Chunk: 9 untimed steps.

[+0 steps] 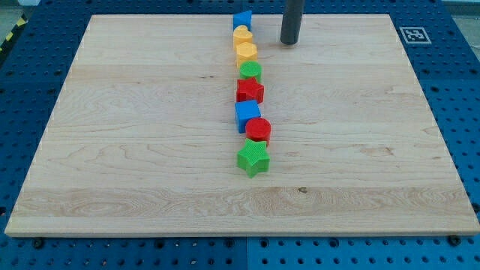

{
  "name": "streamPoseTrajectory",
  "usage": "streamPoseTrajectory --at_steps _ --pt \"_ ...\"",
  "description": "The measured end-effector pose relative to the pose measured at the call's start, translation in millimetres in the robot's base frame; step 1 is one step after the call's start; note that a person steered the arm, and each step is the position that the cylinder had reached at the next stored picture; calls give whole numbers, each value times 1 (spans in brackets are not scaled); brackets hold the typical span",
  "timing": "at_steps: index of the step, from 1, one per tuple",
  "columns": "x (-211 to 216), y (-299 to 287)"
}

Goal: Point your arm to the bottom center

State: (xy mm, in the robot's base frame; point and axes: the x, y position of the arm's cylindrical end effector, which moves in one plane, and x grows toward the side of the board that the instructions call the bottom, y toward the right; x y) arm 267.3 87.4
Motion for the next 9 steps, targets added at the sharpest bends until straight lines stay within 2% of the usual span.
streamPoseTrajectory --at_steps 2,3,4,5,6,7,8,9 --pt "7 1" --pt "29 8" --pt "81 33" --pt "153 58" --pt "223 63" --pt "274 63" --pt "295 40" --pt "316 -9"
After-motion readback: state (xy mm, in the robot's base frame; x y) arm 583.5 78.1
